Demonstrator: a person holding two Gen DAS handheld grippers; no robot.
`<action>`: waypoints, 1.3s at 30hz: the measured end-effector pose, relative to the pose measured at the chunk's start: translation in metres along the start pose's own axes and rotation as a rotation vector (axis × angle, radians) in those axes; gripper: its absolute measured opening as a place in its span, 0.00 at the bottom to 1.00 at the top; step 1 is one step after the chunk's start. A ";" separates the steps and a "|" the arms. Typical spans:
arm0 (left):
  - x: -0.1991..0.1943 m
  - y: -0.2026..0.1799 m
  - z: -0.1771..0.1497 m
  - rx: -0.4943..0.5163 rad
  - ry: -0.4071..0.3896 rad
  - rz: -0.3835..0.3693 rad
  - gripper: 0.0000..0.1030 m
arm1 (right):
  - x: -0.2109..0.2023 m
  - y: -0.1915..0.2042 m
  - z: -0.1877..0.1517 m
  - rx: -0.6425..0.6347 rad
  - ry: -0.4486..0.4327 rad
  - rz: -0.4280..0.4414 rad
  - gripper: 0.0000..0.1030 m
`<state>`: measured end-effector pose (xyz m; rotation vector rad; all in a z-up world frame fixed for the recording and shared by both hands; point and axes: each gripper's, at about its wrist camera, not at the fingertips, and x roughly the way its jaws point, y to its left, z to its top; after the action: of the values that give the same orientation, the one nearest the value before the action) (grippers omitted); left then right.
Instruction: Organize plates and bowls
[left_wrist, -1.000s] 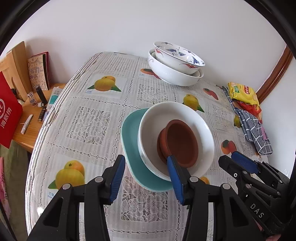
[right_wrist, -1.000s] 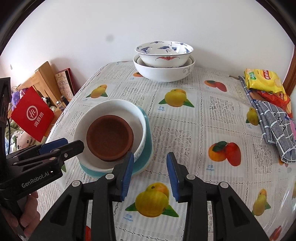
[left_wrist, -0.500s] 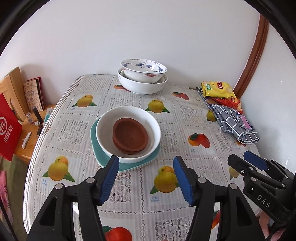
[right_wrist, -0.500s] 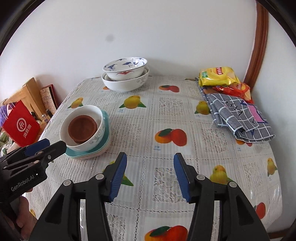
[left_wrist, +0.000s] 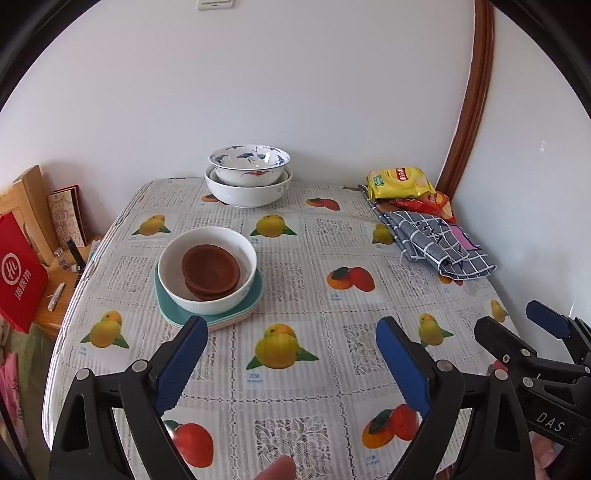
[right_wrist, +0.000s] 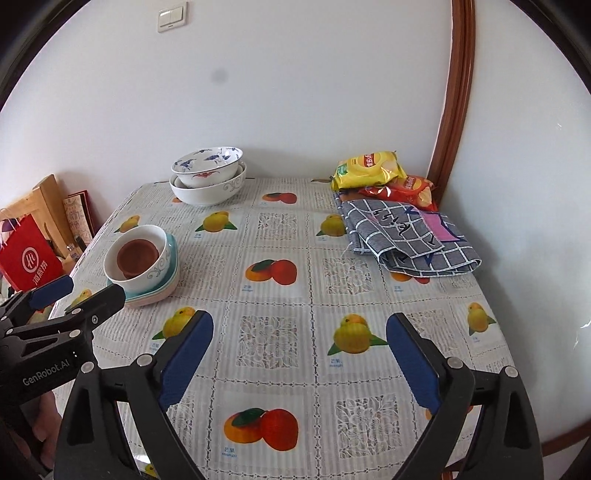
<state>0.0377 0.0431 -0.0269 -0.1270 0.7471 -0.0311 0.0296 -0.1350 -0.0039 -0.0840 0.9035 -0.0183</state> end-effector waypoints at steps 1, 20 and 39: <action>-0.001 -0.003 -0.002 0.005 0.002 0.002 0.91 | -0.001 -0.002 -0.002 0.007 0.002 -0.002 0.91; -0.004 -0.011 -0.015 0.004 0.036 0.023 0.92 | -0.007 -0.011 -0.020 0.049 0.027 -0.005 0.91; -0.008 -0.021 -0.019 0.036 0.034 0.022 0.92 | -0.012 -0.019 -0.024 0.077 0.025 0.001 0.91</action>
<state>0.0196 0.0211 -0.0329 -0.0839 0.7811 -0.0253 0.0035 -0.1547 -0.0076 -0.0112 0.9266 -0.0531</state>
